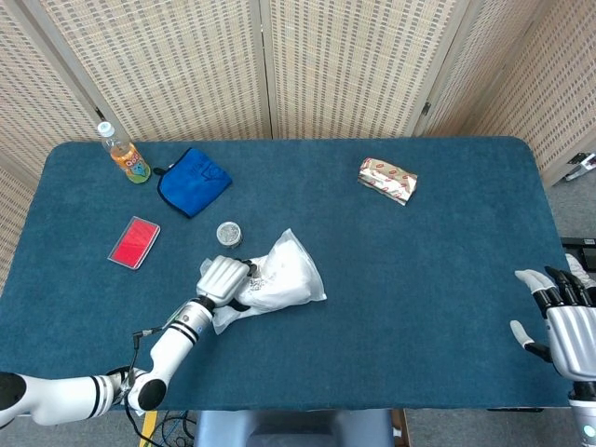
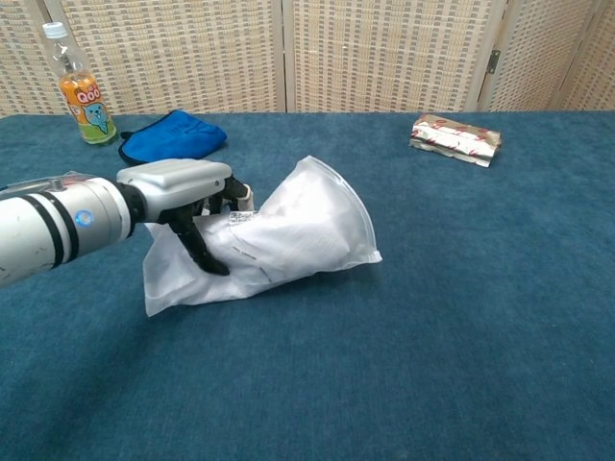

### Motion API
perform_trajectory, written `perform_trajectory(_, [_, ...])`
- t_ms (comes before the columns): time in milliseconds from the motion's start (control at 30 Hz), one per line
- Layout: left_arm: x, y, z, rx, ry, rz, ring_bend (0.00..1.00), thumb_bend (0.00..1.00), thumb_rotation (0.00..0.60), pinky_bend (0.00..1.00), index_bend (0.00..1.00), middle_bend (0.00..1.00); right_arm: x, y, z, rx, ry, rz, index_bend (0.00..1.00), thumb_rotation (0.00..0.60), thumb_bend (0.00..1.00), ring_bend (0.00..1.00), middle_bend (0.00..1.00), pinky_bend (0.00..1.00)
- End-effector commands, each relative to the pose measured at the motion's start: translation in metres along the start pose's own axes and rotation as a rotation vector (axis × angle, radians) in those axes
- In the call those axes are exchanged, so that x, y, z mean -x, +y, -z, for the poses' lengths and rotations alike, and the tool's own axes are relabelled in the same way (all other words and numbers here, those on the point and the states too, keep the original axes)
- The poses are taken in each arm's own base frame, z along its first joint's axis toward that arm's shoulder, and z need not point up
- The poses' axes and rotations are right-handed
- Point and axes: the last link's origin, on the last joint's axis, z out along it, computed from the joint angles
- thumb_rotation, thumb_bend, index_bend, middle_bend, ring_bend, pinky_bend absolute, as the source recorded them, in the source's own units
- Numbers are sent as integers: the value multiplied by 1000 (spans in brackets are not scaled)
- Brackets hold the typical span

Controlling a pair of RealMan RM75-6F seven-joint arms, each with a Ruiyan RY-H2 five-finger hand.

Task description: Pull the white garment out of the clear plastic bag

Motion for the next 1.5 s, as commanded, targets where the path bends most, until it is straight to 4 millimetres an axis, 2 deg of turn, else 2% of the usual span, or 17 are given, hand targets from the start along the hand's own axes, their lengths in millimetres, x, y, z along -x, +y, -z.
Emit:
perform_trajectory(33, [4, -15, 8, 48, 30, 9, 498, 177, 600, 542, 482, 494, 0, -3, -1, -14, -5, 5, 201, 600, 258, 110, 231, 145])
perform_trajectory(267, [-1, -29, 20, 154, 109, 54, 547, 228, 600, 609, 513, 552, 2, -13, -6, -68, -15, 8, 211, 600, 273, 110, 231, 145])
perform_trajectory(467, [-16, -33, 27, 261, 166, 128, 555, 231, 600, 618, 524, 568, 4, -27, -15, -168, -8, 17, 286, 600, 281, 110, 248, 145])
perform_trajectory(767, [-42, -18, 39, 401, 220, 274, 555, 231, 600, 618, 516, 568, 14, -51, -34, -327, -10, 33, 326, 600, 281, 110, 261, 145])
perform_trajectory(867, [-48, -10, 43, 436, 222, 310, 555, 232, 600, 618, 515, 568, 18, -62, -40, -390, 8, 44, 338, 600, 281, 110, 226, 145])
perform_trajectory(1100, [-55, 6, 50, 483, 227, 318, 555, 231, 600, 618, 513, 568, 27, -86, -56, -484, 46, 13, 356, 600, 278, 110, 203, 145])
perform_trajectory(1500, [-58, 18, 49, 478, 227, 305, 555, 232, 600, 618, 512, 568, 38, -119, -75, -556, 82, -46, 356, 600, 272, 110, 202, 145])
